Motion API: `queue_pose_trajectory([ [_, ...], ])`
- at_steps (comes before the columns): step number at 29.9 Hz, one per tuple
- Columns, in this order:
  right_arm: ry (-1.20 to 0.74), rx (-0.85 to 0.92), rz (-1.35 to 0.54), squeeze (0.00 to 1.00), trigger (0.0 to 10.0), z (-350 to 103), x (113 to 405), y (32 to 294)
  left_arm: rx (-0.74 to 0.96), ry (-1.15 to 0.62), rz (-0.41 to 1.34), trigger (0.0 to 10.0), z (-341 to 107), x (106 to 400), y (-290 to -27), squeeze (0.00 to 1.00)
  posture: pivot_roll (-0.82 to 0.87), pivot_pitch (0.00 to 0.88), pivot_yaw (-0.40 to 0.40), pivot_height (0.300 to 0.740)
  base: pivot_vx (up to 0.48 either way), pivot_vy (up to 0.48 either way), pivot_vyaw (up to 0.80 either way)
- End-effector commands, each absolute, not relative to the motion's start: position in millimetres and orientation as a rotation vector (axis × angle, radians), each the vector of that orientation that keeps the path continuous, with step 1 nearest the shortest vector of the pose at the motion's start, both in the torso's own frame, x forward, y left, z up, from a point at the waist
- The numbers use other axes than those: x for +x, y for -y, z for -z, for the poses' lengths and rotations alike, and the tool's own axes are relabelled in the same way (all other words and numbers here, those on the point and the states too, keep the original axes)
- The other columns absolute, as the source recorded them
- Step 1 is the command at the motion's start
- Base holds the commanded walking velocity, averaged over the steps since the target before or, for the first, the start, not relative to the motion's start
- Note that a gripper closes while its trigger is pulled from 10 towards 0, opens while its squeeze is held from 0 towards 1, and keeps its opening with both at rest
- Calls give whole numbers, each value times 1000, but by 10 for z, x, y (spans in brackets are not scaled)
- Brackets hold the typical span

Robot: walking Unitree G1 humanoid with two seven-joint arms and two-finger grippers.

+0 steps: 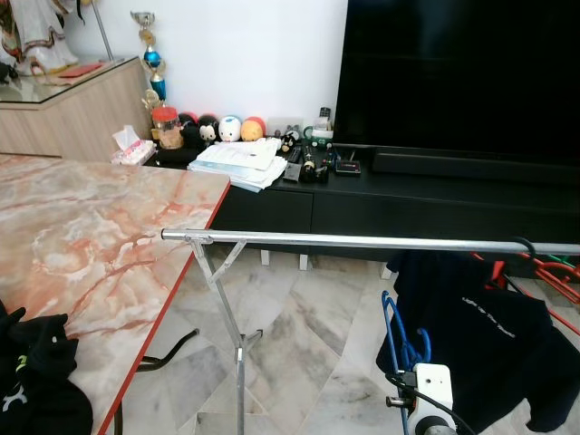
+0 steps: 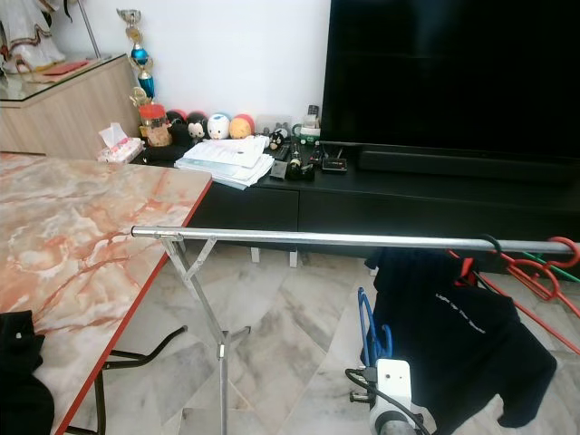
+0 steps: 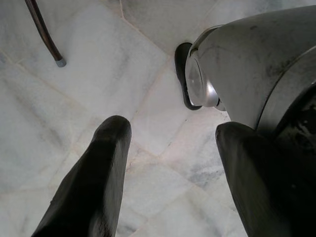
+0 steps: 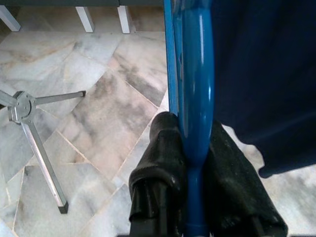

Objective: Hang hanger

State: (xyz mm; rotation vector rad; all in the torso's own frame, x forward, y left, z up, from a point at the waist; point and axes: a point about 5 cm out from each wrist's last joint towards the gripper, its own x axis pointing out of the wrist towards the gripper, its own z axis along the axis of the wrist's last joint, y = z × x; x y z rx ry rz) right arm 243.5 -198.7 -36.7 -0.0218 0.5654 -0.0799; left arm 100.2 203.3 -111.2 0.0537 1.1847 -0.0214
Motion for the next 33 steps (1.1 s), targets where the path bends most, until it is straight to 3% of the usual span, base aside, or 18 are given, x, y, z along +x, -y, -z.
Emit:
queue_pose_trajectory([
  [1, -526, -8, 84, 0, 10000, 307, 2503, 1964, 66, -1186, 28, 10000, 1112, 1007, -2027, 0, 42, 9, 9, 740, 285, 0, 0],
  [15, -477, 5, 142, 0, 10000, 266, 2515, 2038, 54, -1145, 73, 10000, 1078, 1248, -1811, 0, 37, 7, 5, 740, 0, 0, 0],
  [21, -403, -1, 187, 0, 10000, 112, 2659, 2120, 64, -1148, 70, 10000, 1085, 1228, -1800, 0, 39, 6, 6, 740, 0, 0, 0],
  [33, -341, -81, 144, 0, 10000, -342, 3180, 2117, 79, -1182, 39, 10000, 1100, 940, -2150, 0, 44, 7, 14, 740, 0, 0, 0],
])
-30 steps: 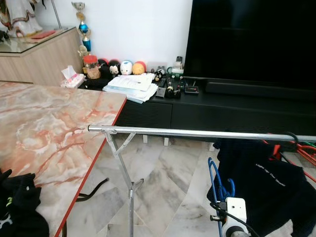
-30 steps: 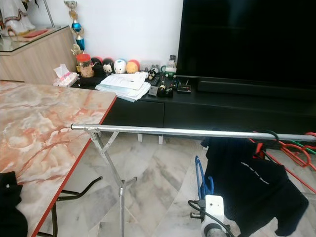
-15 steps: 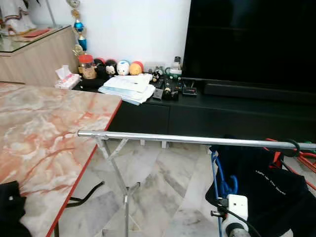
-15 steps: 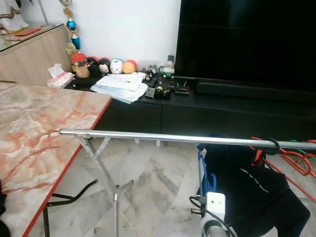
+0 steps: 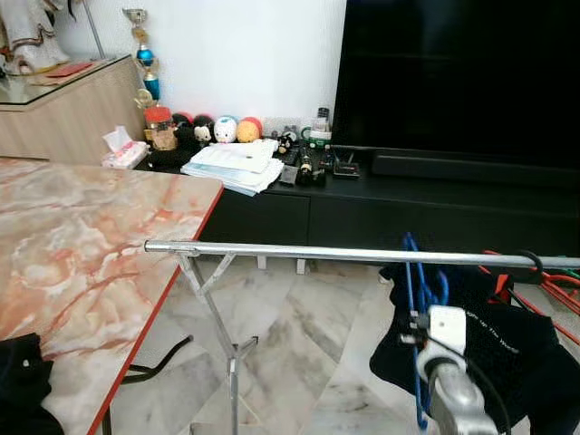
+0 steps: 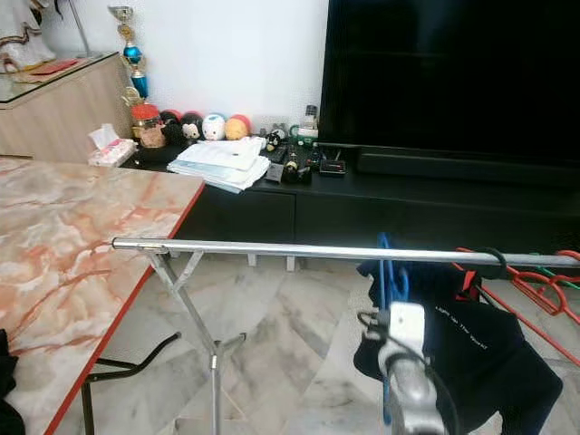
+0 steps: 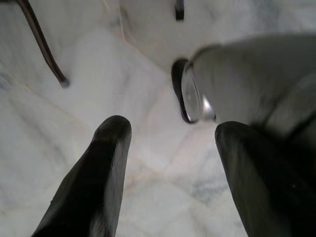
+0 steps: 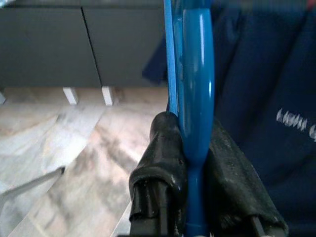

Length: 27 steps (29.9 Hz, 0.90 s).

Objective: Hang hanger

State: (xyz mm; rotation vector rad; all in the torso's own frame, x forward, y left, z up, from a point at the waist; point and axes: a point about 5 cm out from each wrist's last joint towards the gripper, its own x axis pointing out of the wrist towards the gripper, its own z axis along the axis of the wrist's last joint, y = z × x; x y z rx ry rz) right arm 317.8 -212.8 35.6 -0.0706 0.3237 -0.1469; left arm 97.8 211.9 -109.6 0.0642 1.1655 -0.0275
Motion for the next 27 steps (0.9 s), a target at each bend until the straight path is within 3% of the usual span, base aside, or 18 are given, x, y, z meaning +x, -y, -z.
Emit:
queue_pose_trajectory([
  [1, -341, -73, 150, 0, 10000, -382, 3226, 2111, 79, -1183, 37, 10000, 1099, 936, -2160, 0, 50, 10, 15, 740, 0, 0, 0],
  [14, -415, -56, 121, 0, 10000, -556, 3456, 1985, 75, -1157, 61, 10000, 1063, 1254, -1932, 0, 62, 16, 19, 740, 0, 0, 0],
  [27, -465, 3, 151, 0, 10000, -667, 3553, 2028, 66, -1166, 89, 10000, 1100, 1224, -1686, 0, 70, 21, 25, 740, 0, 0, 0],
])
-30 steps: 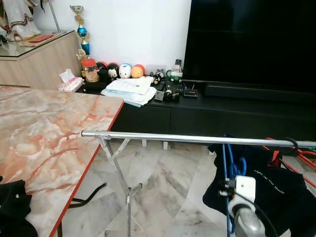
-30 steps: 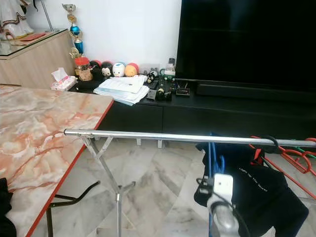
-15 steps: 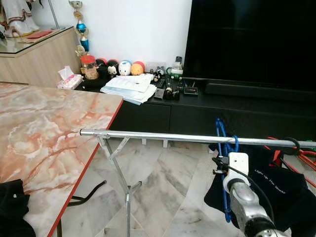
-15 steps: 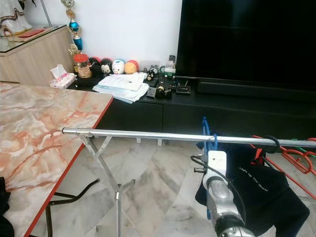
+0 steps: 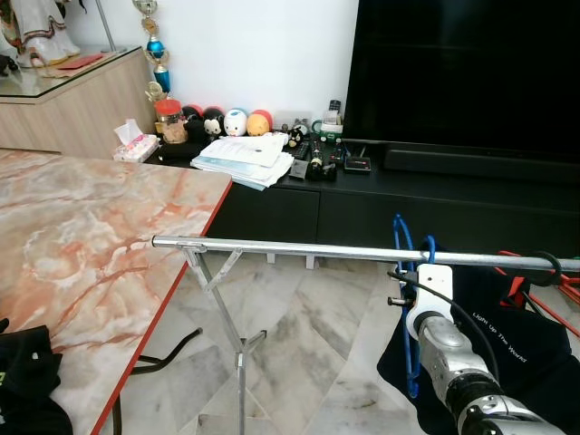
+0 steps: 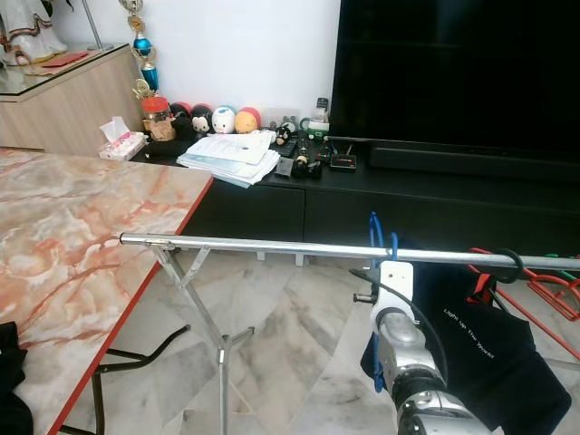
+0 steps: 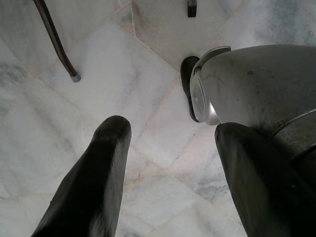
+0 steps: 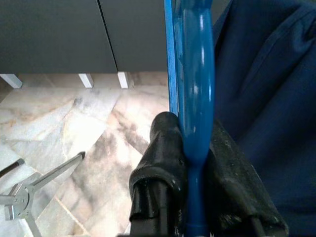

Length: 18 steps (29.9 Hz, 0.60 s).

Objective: Hang hanger

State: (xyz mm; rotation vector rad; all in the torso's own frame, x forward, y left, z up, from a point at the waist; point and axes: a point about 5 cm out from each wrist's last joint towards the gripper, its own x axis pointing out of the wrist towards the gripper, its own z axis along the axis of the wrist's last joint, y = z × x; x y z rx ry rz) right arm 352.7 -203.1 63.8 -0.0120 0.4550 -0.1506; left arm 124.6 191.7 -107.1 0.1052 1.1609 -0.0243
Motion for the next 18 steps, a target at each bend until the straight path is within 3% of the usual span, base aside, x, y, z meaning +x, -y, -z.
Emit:
queue_pose_trajectory([
  [1, -477, 4, 152, 0, 10000, -662, 3551, 2031, 67, -1168, 90, 10000, 1102, 1219, -1678, 0, 70, 21, 25, 740, 0, 0, 0],
  [7, -556, 19, 160, 0, 10000, -598, 3514, 2045, 66, -1162, 102, 10000, 1093, 1269, -1594, 0, 74, 21, 25, 740, 0, 0, 0],
  [17, -574, 56, 139, 0, 10000, -477, 3429, 2025, 69, -1175, 103, 10000, 1106, 1207, -1667, 0, 71, 21, 27, 740, 0, 0, 0],
  [18, -553, 61, 138, 698, 10000, -482, 3430, 2024, 69, -1175, 102, 10000, 1106, 1207, -1669, 0, 71, 21, 26, 740, 0, 0, 0],
])
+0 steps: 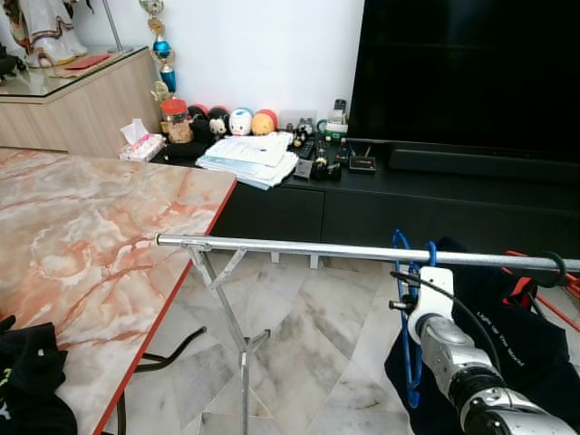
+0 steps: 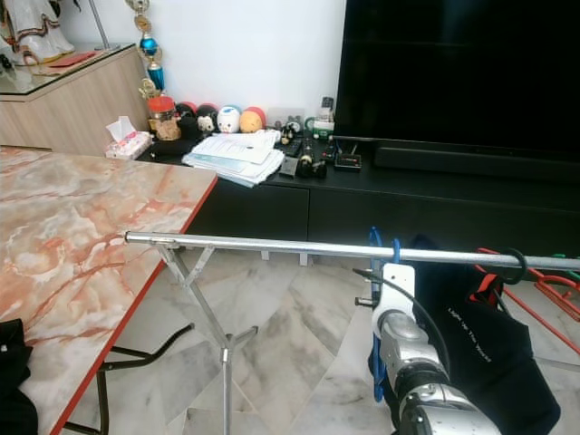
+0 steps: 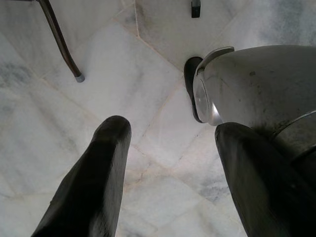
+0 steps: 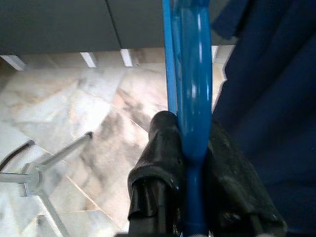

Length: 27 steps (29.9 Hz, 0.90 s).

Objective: Hang hanger

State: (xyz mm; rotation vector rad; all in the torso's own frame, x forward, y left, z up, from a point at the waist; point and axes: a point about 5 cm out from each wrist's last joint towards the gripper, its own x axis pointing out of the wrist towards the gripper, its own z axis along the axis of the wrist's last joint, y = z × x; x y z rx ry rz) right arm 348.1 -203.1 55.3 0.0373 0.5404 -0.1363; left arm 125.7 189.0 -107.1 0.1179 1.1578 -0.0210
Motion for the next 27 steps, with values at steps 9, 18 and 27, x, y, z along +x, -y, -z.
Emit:
queue_pose_trajectory([
  [9, -421, 36, 141, 1000, 10000, -497, 3397, 2053, 69, -1172, 101, 10000, 1107, 1199, -1679, 0, 65, 17, 26, 740, 0, 0, 0],
  [18, -339, 53, 149, 1000, 10000, -467, 3310, 2082, 66, -1174, 108, 10000, 1109, 1192, -1676, 0, 56, 20, 26, 740, 0, 0, 0],
  [27, -218, 52, 164, 1000, 10000, -472, 3153, 2138, 63, -1165, 98, 10000, 1107, 1191, -1692, 0, 53, 21, 25, 740, 0, 0, 0],
])
